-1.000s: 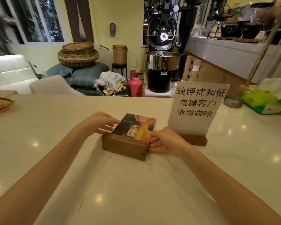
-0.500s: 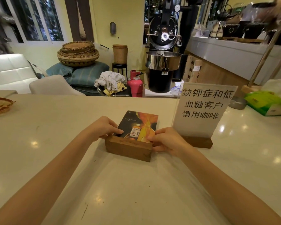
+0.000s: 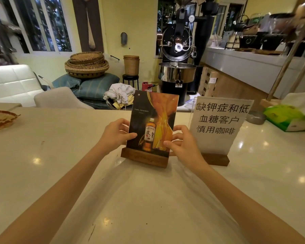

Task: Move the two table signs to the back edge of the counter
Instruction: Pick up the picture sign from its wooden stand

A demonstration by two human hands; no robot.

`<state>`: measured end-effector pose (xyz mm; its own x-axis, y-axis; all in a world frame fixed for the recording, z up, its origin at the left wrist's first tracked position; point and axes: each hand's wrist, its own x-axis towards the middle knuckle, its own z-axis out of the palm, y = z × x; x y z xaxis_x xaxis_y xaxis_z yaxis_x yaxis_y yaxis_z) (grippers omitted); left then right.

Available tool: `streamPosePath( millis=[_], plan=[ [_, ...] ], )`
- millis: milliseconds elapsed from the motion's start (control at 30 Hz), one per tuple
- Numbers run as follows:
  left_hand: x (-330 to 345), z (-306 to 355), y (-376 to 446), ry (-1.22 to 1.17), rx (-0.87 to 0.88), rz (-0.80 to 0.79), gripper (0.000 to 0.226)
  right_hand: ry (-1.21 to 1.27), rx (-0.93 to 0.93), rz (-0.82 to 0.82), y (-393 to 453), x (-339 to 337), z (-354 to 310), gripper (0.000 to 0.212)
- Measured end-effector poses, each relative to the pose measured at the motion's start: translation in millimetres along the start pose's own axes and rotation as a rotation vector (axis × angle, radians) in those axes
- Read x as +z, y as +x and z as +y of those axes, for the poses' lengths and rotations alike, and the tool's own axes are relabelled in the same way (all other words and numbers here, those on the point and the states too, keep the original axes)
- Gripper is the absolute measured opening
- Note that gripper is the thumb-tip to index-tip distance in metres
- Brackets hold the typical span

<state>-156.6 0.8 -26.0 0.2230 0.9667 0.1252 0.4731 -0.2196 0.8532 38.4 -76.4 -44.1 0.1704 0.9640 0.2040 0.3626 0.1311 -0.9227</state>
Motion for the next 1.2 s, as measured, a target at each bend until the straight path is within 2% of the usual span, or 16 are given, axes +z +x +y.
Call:
streamPosePath(
  millis=[433,800,1033,1133,1200],
  plan=[
    [12,-8,-14,0.029,0.138,0.079,0.028,-0.174,-0.218,0.091,-18,0,15,0.040],
    [14,-7,-24,0.051,0.144,0.094,0.026,-0.171,-0.190,0.078,-22,2,12,0.035],
    [20,-8,-28,0.065,0.146,0.154,0.046,-0.162,-0.196,0.059,-27,-10,14,0.033],
    [25,-8,-31,0.055,0.160,0.178,0.055,-0.149,-0.184,0.126,-36,-27,20,0.020],
    [30,-8,-33,0.050,0.156,0.198,0.059,-0.130,-0.136,0.218,-42,-40,29,0.020]
  ],
)
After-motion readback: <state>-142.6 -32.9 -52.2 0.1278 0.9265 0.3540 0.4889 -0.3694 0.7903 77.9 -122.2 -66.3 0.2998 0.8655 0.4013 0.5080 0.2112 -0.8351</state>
